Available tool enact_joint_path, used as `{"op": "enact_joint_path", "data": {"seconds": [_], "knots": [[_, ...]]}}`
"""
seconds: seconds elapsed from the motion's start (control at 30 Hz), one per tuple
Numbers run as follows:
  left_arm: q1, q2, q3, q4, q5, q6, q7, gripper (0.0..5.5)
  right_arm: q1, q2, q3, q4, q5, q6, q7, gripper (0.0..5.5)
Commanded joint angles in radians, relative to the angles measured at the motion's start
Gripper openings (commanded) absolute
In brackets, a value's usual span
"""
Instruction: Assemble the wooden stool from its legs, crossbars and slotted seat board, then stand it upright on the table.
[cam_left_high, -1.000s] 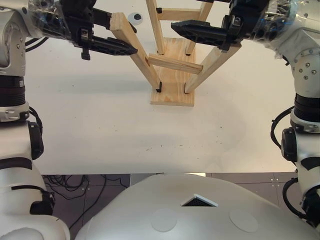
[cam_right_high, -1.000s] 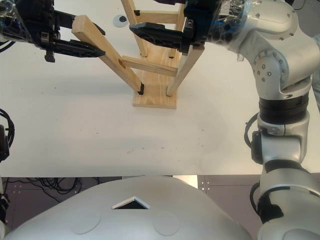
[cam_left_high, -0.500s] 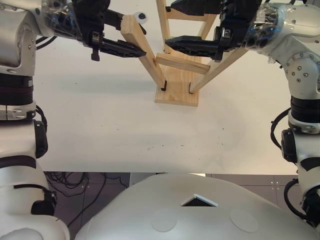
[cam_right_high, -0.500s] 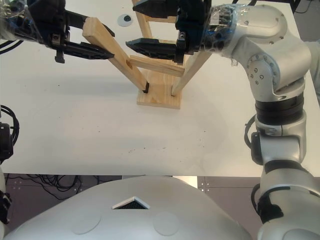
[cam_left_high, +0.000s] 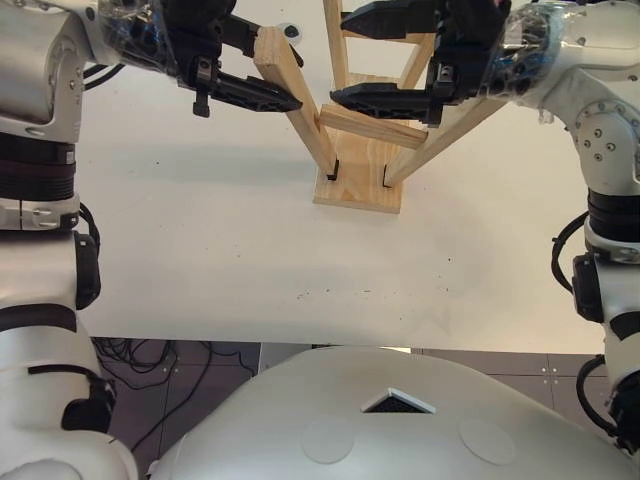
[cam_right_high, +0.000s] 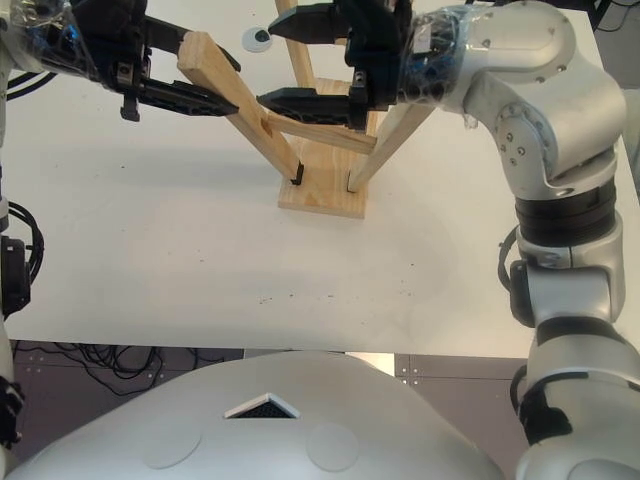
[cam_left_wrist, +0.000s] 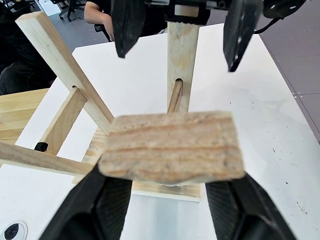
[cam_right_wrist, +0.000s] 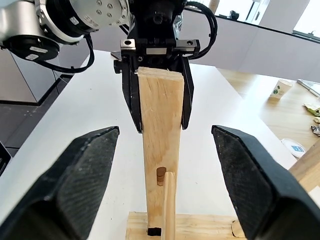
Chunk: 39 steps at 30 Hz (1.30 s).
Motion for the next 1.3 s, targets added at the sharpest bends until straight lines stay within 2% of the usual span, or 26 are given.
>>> {"op": "enact_joint_path", "data": {"seconds": [0.03,0.27,0.37,0.5,0.77,0.9,1.0,1.17,1.3], "knots": [[0.107,-0.099,-0.166,0.012,0.089,0.048,0.038,2.01,0.061,0.008,0.107,-0.025,-0.011,0.239,-0.049,3.42],[0.108,-0.102,-0.175,0.012,0.097,0.051,0.049,2.01,-0.166,0.106,-0.086,-0.057,0.115,0.463,-0.117,3.42],[0.104,-0.103,-0.178,0.014,0.096,0.049,0.058,2.01,-0.250,0.141,-0.131,-0.040,0.130,0.512,-0.160,3.42],[0.099,-0.107,-0.174,0.009,0.085,0.054,0.074,2.01,-0.323,0.135,-0.126,-0.018,0.096,0.509,-0.195,3.42],[0.067,-0.130,-0.176,0.021,0.096,0.099,0.124,2.01,-0.394,0.042,-0.073,0.085,-0.051,0.381,-0.150,3.42],[0.025,-0.132,-0.184,0.021,0.091,0.139,0.131,2.01,-0.354,0.110,-0.148,0.246,-0.084,0.267,-0.188,3.42],[0.002,-0.125,-0.198,0.031,0.103,0.142,0.120,2.01,-0.259,0.158,-0.202,0.311,-0.044,0.169,-0.133,3.42],[-0.027,-0.109,-0.224,0.062,0.126,0.135,0.084,2.01,-0.087,0.118,-0.170,0.355,-0.095,0.060,-0.023,3.42],[-0.052,-0.112,-0.242,0.092,0.139,0.131,0.068,2.01,-0.067,0.146,-0.237,0.427,-0.059,0.027,0.009,3.42]]}}
